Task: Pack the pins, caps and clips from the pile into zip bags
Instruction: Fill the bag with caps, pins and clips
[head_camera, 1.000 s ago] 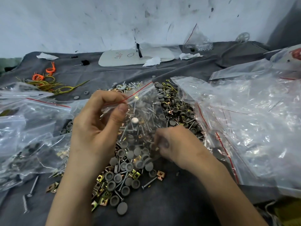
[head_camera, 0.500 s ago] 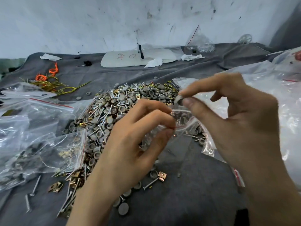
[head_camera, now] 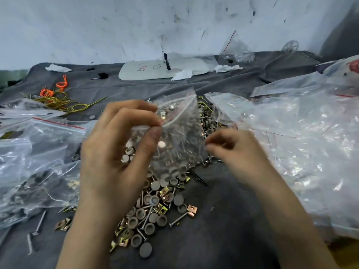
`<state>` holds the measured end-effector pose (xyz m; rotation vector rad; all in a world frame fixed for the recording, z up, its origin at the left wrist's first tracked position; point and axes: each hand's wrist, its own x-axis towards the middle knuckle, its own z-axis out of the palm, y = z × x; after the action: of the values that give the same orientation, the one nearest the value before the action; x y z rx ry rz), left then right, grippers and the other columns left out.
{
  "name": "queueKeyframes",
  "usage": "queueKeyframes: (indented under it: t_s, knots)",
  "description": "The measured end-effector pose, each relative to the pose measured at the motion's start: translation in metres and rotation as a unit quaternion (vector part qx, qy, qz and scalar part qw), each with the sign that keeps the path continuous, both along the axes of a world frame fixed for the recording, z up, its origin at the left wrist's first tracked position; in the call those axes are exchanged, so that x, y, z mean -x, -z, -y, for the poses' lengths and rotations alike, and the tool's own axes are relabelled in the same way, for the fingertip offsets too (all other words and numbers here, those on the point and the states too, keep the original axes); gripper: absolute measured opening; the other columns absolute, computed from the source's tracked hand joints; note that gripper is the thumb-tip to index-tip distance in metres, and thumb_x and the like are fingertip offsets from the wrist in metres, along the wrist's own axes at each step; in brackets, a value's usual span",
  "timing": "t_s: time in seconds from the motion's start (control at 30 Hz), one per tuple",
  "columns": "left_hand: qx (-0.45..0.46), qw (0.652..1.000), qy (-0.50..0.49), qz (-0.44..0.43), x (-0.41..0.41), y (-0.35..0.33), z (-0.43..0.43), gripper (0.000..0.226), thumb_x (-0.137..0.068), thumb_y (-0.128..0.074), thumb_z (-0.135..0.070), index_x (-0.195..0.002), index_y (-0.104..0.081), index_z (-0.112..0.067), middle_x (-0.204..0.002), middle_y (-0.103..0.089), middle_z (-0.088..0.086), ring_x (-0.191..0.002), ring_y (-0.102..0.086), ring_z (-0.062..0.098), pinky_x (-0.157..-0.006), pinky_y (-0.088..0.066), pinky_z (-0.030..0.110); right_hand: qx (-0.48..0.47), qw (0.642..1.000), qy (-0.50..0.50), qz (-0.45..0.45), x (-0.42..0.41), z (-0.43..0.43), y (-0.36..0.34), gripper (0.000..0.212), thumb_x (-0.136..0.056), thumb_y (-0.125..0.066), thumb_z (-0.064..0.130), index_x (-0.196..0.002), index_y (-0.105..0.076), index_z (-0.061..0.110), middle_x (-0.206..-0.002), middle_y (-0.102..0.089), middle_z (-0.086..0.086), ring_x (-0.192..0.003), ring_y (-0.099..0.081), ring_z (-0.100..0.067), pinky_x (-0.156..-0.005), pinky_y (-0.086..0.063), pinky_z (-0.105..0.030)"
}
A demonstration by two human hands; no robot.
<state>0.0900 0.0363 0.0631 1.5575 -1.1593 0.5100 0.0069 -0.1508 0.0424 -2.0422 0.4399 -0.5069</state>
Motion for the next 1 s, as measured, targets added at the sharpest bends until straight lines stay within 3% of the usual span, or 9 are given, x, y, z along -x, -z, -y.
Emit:
queueKeyframes:
  t_s: [0.13,0.27,0.43,0.53,0.6,0.73,0.83,0.9,1.0]
  knots:
    - [0.029,0.999,-0.025,0.006,-0.011,0.003,-0.006,0.01,-0.1,-0.055,-0.025,-0.104,-0.055,-0.035,-0.111,-0.059,-0.004,-0.111,-0.059,0.026,-0.091,-0.049,0.05,0.095,0.973,-0.128,-0.164,-0.015,-0.021,0.022,0.013,-0.08,-0.076,0.021,-0.081,-0.067,0.03,-0.076,-0.062,0.015,-0.075,-0.058,-0.001,-0.065,-0.041,-0.01]
    - [0.039,0.999,-0.035,-0.008,-0.016,0.004,-0.012,0.016,-0.101,-0.055,-0.027,-0.102,-0.057,-0.043,-0.111,-0.061,-0.004,-0.112,-0.059,0.022,-0.091,-0.047,0.041,0.211,0.952,-0.105,-0.194,-0.023,-0.032,0.027,0.014,-0.083,-0.072,0.023,-0.096,-0.067,0.026,-0.098,-0.062,0.002,-0.095,-0.06,-0.021,-0.083,-0.05,-0.033]
    - [0.032,0.998,-0.049,-0.022,-0.017,0.005,-0.014,0.016,-0.099,-0.056,-0.025,-0.097,-0.058,-0.041,-0.11,-0.061,-0.003,-0.111,-0.06,0.02,-0.091,-0.048,0.037,0.252,0.942,-0.116,-0.192,-0.024,-0.027,0.027,0.009,-0.088,-0.066,0.026,-0.096,-0.068,0.023,-0.101,-0.063,0.001,-0.098,-0.059,-0.02,-0.085,-0.048,-0.032]
    - [0.022,0.999,-0.04,-0.027,-0.013,0.003,-0.012,0.011,-0.097,-0.056,-0.022,-0.102,-0.057,-0.032,-0.112,-0.059,-0.001,-0.111,-0.059,0.022,-0.089,-0.05,0.046,0.202,0.97,-0.074,-0.111,-0.019,-0.017,0.024,0.002,-0.089,-0.066,0.026,-0.091,-0.064,0.025,-0.086,-0.061,0.012,-0.083,-0.057,-0.008,-0.08,-0.046,-0.025]
    - [0.001,0.999,-0.025,-0.026,-0.008,-0.001,-0.009,0.011,-0.096,-0.056,-0.024,-0.102,-0.057,-0.033,-0.114,-0.056,-0.003,-0.113,-0.058,0.022,-0.088,-0.05,0.048,0.101,0.994,-0.027,-0.019,-0.013,-0.011,0.016,0.01,-0.089,-0.066,0.022,-0.084,-0.059,0.027,-0.078,-0.06,0.018,-0.074,-0.057,0.0,-0.066,-0.041,-0.009]
    - [-0.083,0.996,-0.013,0.017,0.007,-0.005,0.0,0.01,-0.094,-0.056,-0.023,-0.093,-0.066,-0.021,-0.116,-0.056,0.002,-0.114,-0.056,0.008,-0.094,-0.046,0.026,0.01,0.973,0.047,0.224,0.008,-0.01,-0.019,0.017,-0.091,-0.061,0.016,-0.085,-0.059,0.032,-0.088,-0.068,0.012,-0.084,-0.064,-0.002,-0.07,-0.047,-0.008]
    - [-0.117,0.992,-0.012,0.05,0.019,-0.007,0.01,0.016,-0.094,-0.056,-0.019,-0.091,-0.069,-0.009,-0.116,-0.059,0.01,-0.111,-0.056,0.007,-0.096,-0.039,0.014,0.114,0.939,0.021,0.324,0.025,-0.023,-0.041,0.017,-0.093,-0.06,0.018,-0.094,-0.059,0.034,-0.093,-0.068,0.015,-0.091,-0.065,-0.013,-0.079,-0.048,-0.019]
    - [-0.128,0.99,-0.007,0.06,0.023,-0.007,0.013,0.016,-0.093,-0.057,-0.017,-0.091,-0.069,-0.007,-0.116,-0.059,0.011,-0.11,-0.056,0.009,-0.095,-0.04,0.015,0.232,0.918,0.009,0.323,0.031,-0.028,-0.048,0.009,-0.091,-0.061,0.019,-0.096,-0.062,0.026,-0.093,-0.06,0.023,-0.091,-0.06,-0.015,-0.081,-0.044,-0.017]
    - [-0.127,0.99,0.001,0.061,0.023,-0.007,0.013,0.015,-0.093,-0.057,-0.017,-0.091,-0.069,-0.007,-0.116,-0.059,0.01,-0.111,-0.057,0.011,-0.095,-0.041,0.017,0.342,0.896,0.003,0.284,0.031,-0.028,-0.048,0.012,-0.09,-0.064,0.018,-0.097,-0.072,0.012,-0.092,-0.062,0.012,-0.094,-0.055,-0.022,-0.083,-0.044,-0.025]
